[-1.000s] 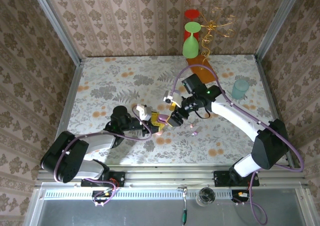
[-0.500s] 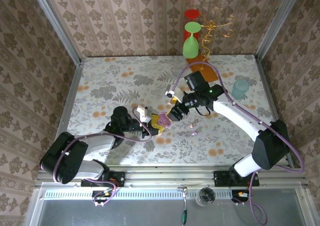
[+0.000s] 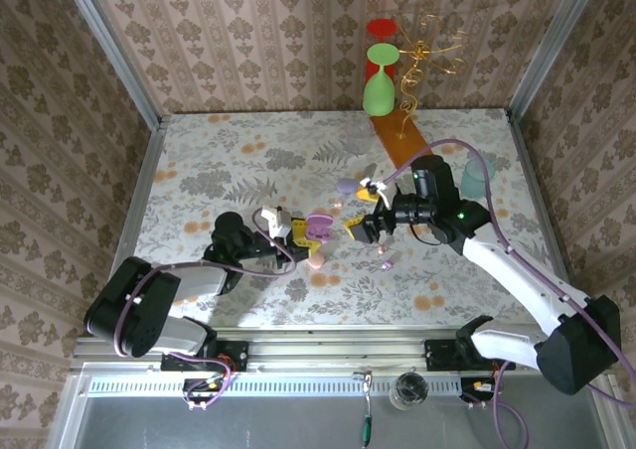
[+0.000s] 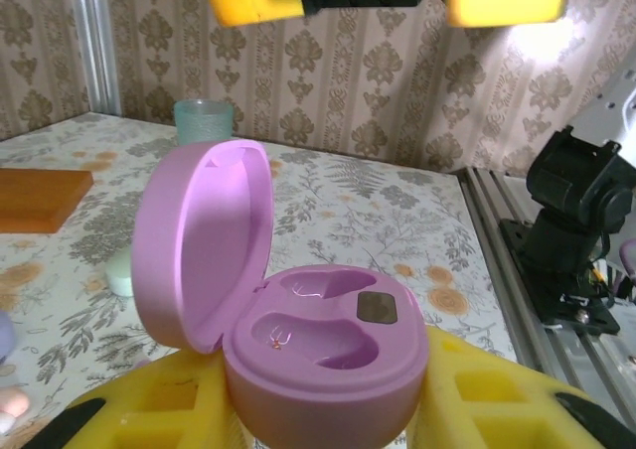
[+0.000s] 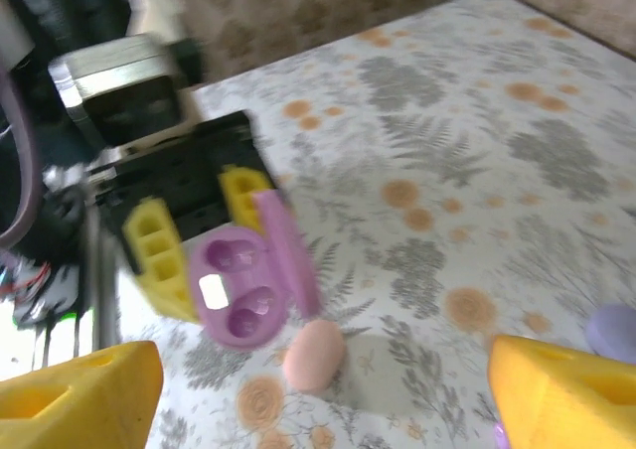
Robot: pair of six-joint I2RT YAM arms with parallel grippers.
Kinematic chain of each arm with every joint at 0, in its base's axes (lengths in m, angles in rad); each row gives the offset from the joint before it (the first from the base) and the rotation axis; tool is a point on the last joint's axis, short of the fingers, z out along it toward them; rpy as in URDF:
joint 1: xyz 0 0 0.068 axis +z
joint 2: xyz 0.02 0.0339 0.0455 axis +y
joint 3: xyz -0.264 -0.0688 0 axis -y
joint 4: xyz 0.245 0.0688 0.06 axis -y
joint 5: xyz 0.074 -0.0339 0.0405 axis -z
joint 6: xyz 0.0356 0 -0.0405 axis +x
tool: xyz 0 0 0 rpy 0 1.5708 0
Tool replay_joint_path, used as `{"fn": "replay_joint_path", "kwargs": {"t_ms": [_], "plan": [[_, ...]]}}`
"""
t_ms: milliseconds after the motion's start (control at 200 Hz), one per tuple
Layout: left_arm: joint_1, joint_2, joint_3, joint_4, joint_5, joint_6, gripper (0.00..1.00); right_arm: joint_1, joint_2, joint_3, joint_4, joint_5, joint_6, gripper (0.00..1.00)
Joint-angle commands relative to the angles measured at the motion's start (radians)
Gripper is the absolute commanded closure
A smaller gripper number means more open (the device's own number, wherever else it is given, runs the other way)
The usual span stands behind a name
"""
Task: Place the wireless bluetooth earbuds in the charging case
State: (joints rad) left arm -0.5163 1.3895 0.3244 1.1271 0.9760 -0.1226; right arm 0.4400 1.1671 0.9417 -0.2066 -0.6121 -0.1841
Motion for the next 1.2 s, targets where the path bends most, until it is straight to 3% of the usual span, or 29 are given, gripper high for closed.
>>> {"fn": "replay_joint_path", "kwargs": {"t_ms": [0, 80, 260, 445, 590, 800, 975, 1195], "plan": [[0.013, 0.011, -0.012, 0.136, 0.016, -0.054, 0.63, -0.034, -0.006, -0.021, 0.088, 0.250, 0.289, 0.17], [0.019, 0.008, -0.011, 0.137, 0.006, -0.050, 0.63, -0.041, 0.025, 0.007, -0.026, 0.402, 0.340, 0.20], [0.054, -0.017, -0.042, 0.162, -0.006, -0.055, 0.62, -0.010, 0.171, 0.100, -0.285, 0.611, 0.232, 0.21], [0.177, -0.087, -0.084, 0.159, -0.013, -0.060, 0.62, 0.105, 0.343, 0.166, -0.360, 0.842, 0.091, 0.22], [0.241, -0.121, -0.100, 0.155, -0.083, -0.047, 0.62, 0.178, 0.474, 0.209, -0.345, 0.961, 0.011, 0.31], [0.319, -0.118, -0.096, 0.157, -0.106, -0.054, 0.63, 0.227, 0.649, 0.330, -0.382, 1.048, -0.031, 0.46], [0.337, -0.121, -0.095, 0.156, -0.125, -0.050, 0.63, 0.229, 0.748, 0.405, -0.409, 0.963, -0.034, 0.48], [0.340, -0.129, -0.097, 0.156, -0.129, -0.043, 0.63, 0.231, 0.838, 0.493, -0.438, 0.948, -0.031, 0.50]]}}
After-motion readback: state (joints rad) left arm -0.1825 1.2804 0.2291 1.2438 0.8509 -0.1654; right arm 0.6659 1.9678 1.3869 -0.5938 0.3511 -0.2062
